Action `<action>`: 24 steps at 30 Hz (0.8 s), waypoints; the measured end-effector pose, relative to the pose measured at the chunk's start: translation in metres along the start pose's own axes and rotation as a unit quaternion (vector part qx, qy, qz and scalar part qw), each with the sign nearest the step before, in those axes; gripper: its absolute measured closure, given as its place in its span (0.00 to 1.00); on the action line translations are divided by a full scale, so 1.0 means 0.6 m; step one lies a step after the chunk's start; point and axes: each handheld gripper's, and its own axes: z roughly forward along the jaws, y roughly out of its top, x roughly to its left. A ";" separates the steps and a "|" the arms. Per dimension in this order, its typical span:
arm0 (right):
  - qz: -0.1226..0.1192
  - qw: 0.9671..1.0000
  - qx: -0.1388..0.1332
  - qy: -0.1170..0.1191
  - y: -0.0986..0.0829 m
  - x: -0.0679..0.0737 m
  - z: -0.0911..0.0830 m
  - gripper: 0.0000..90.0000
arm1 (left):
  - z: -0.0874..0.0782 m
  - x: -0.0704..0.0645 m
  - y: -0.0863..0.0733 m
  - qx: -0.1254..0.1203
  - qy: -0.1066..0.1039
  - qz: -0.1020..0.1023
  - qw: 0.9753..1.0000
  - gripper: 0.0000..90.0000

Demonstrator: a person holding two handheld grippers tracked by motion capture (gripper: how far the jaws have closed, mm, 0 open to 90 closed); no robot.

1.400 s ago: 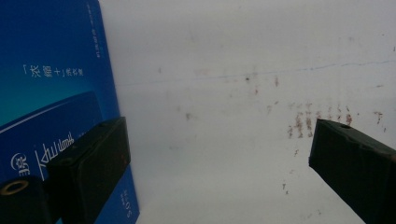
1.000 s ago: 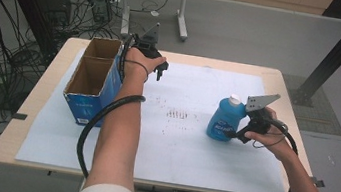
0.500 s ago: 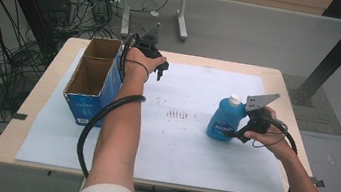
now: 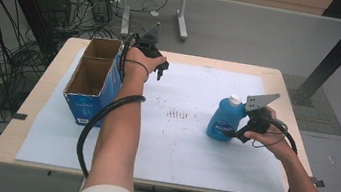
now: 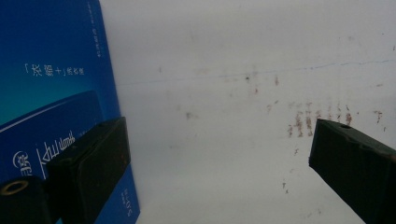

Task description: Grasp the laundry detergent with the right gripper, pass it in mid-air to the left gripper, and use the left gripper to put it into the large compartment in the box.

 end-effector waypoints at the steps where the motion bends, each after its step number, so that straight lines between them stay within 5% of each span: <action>1: 0.000 1.000 0.000 0.000 0.000 0.000 0.000 0.03 | 0.001 0.000 0.000 0.000 -0.001 -0.001 1.000 0.06; 24: -0.004 1.000 -0.004 0.001 0.003 0.001 0.003 0.03 | -0.001 0.004 -0.001 0.000 0.000 -0.001 1.000 0.06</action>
